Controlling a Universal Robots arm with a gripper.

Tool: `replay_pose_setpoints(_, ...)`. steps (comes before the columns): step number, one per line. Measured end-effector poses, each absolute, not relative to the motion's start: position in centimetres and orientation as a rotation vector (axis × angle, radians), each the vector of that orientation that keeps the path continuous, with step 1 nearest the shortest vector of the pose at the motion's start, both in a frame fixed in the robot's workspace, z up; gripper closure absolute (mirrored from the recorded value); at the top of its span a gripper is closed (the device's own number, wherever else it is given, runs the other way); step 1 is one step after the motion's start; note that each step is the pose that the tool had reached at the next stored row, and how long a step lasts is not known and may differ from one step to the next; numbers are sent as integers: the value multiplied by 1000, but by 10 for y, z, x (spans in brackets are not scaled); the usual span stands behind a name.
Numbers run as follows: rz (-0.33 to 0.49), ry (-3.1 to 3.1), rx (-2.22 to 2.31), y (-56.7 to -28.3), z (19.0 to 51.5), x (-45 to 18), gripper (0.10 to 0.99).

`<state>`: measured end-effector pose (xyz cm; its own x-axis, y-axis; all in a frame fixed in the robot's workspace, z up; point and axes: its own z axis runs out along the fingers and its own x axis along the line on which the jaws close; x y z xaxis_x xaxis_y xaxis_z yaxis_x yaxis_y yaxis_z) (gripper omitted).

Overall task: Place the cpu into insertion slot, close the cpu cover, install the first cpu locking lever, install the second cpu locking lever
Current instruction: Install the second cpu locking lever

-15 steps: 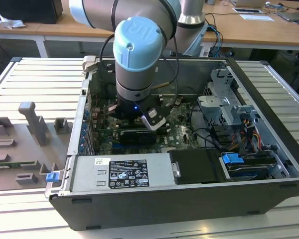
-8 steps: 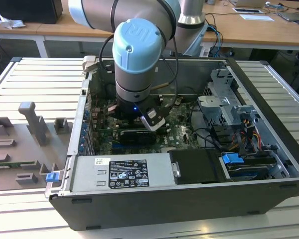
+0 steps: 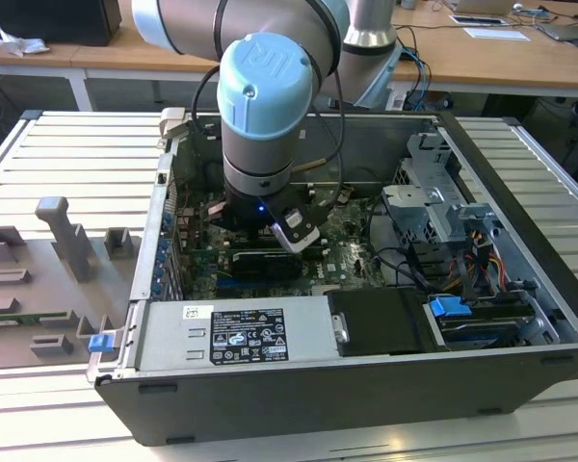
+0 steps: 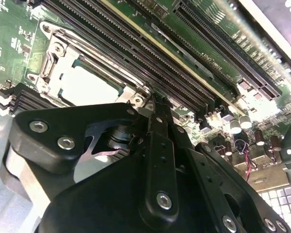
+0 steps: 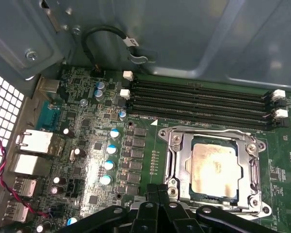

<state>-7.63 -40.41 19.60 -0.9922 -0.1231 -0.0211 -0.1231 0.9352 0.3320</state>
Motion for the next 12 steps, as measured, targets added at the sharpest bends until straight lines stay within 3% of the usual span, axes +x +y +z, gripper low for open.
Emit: replay_pose_setpoints(12, -530, -3090, 196, -404, 204, -76, 980)
